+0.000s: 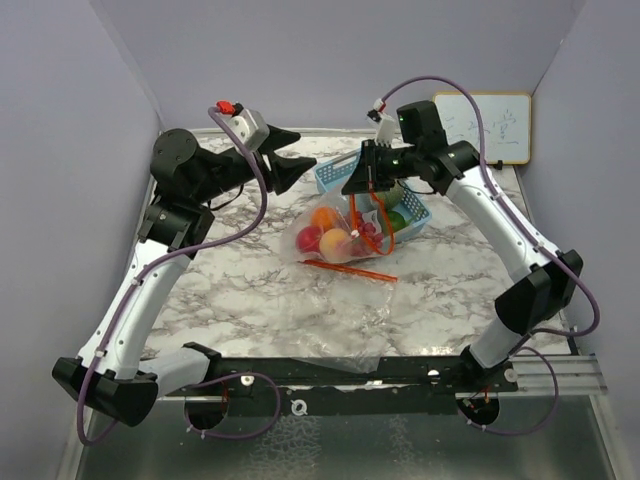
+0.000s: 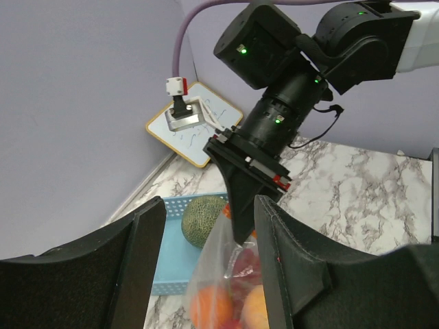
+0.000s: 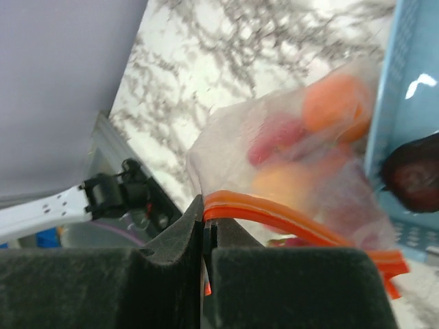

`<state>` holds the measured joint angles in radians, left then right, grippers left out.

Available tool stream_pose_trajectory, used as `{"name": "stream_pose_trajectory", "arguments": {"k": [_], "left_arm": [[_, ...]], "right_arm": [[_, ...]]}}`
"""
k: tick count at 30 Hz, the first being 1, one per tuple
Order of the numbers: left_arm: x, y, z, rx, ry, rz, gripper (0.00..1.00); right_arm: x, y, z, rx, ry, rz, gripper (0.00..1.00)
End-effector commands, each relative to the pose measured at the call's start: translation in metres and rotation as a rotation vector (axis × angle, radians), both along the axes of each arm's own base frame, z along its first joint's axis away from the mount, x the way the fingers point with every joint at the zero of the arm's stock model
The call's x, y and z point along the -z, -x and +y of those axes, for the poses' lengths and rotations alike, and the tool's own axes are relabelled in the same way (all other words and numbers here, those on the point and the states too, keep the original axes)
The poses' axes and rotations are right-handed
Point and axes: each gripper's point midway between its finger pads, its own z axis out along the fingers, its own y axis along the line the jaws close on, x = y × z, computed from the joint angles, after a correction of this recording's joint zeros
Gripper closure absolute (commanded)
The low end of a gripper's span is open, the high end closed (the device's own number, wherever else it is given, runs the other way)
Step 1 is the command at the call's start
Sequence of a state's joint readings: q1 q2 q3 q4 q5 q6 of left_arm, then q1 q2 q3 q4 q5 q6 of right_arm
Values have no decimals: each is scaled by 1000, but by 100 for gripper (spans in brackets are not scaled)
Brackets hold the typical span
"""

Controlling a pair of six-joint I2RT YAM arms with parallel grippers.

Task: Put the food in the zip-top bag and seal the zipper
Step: Pick up the zipper food storage bag at the center of the board.

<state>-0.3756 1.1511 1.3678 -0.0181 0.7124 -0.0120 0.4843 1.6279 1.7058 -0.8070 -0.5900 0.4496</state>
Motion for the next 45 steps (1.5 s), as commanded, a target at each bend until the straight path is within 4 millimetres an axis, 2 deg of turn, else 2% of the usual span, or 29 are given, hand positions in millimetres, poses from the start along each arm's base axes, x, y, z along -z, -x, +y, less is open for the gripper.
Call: {"name": "stream_pose_trajectory", "arguments": {"k": [1, 6, 11, 16, 21, 25, 29, 34, 38, 41, 45], "left_arm": [[10, -1, 0, -11, -10, 21, 44], [37, -1, 1, -23, -30, 90, 46], [66, 8, -2, 29, -83, 158, 52], [119, 20, -14, 150, -121, 329, 45], [169, 22, -12, 120, -151, 361, 44], [192, 16, -11, 61, -170, 337, 43], [209, -10, -11, -97, -187, 263, 42], [216, -38, -16, -240, -180, 137, 42], [223, -57, -23, -344, -210, 64, 48], [224, -65, -28, -378, -192, 25, 48], [229, -67, -40, -341, -194, 14, 48]], "right_arm": [[-1, -46, -2, 67, 87, -158, 98], [34, -75, 1, 108, 141, -173, 98], [36, -90, 10, 83, 136, -201, 98], [38, -108, 23, 70, 114, -213, 98], [47, -128, 33, 87, 110, -197, 98], [50, -137, 41, 88, 99, -184, 98], [51, -141, 45, 84, 93, -173, 98], [51, -143, 45, 87, 91, -171, 98], [50, -142, 46, 84, 88, -169, 98], [49, -142, 46, 82, 89, -170, 98], [49, -142, 46, 80, 90, -171, 98]]}}
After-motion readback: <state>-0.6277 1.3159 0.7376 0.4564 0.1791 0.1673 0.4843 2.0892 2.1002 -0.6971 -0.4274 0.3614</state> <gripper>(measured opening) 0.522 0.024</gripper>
